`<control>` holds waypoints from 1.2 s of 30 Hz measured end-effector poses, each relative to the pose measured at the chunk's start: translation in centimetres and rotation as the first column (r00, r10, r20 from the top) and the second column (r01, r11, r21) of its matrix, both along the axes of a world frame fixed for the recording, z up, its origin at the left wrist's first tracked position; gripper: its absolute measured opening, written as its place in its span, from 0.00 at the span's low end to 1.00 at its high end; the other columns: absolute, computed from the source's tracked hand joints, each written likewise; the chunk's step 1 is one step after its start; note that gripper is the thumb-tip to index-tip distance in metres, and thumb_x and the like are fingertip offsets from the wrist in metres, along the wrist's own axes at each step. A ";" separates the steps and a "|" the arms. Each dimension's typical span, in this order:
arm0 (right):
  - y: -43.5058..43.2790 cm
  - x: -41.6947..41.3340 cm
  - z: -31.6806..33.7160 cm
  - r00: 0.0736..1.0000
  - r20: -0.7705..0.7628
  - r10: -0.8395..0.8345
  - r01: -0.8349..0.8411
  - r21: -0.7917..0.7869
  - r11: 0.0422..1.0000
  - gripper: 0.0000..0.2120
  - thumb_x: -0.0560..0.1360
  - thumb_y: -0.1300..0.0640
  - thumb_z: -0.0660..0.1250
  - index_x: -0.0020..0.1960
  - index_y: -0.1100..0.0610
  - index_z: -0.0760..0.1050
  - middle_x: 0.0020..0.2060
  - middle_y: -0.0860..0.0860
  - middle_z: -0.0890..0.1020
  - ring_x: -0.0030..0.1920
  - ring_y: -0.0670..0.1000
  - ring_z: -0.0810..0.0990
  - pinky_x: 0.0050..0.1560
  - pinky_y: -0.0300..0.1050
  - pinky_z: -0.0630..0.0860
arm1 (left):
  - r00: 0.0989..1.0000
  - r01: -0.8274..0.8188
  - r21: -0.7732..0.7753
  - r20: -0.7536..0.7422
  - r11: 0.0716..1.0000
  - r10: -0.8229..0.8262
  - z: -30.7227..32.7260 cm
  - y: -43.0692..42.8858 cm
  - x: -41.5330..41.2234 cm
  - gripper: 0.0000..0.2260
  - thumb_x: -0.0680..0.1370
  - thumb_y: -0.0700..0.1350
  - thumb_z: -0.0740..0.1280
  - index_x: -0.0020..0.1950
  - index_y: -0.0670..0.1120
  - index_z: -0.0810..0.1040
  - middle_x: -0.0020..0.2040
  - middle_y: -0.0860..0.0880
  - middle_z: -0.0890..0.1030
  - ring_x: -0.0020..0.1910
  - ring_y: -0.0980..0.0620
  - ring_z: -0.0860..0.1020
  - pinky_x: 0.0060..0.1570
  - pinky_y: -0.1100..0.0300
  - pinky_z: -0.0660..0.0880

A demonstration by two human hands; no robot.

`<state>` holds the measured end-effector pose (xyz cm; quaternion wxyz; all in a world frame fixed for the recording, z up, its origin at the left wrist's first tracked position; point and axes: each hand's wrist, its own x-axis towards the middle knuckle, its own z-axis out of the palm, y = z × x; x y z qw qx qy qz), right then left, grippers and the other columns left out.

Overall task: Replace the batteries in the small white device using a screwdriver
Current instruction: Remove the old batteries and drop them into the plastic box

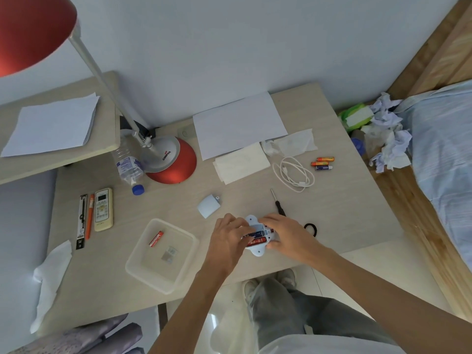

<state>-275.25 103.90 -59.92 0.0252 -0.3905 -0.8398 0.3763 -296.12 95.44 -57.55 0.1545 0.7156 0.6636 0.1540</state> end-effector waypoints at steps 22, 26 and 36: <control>0.1 0.1 -0.2 1.000 0.028 -0.012 0.013 -0.021 1.000 0.32 0.76 0.50 0.75 0.77 0.50 0.70 0.67 0.47 0.79 0.62 0.48 0.80 0.65 0.46 0.78 | 0.986 0.129 0.051 -0.116 0.990 -0.122 0.1 0.2 1.0 0.11 0.71 0.45 0.82 0.51 0.49 0.86 0.41 0.52 0.86 0.39 0.51 0.75 0.43 0.60 0.70; 0.2 0.0 -0.2 0.999 0.034 -0.005 0.006 -0.020 1.000 0.30 0.76 0.50 0.75 0.76 0.51 0.71 0.65 0.48 0.80 0.59 0.48 0.81 0.62 0.44 0.79 | 0.990 0.119 0.103 -0.084 0.988 -0.110 -0.5 -0.1 1.0 0.08 0.72 0.45 0.81 0.47 0.48 0.85 0.41 0.51 0.86 0.39 0.50 0.80 0.44 0.58 0.77; 0.2 -0.2 -0.6 0.999 0.051 0.017 -0.016 -0.009 1.000 0.30 0.76 0.49 0.75 0.76 0.49 0.70 0.63 0.46 0.80 0.58 0.48 0.81 0.62 0.45 0.80 | 0.995 0.099 0.046 -0.022 0.994 -0.098 -0.7 -0.8 0.4 0.14 0.74 0.49 0.80 0.57 0.48 0.85 0.51 0.50 0.88 0.48 0.50 0.84 0.52 0.55 0.81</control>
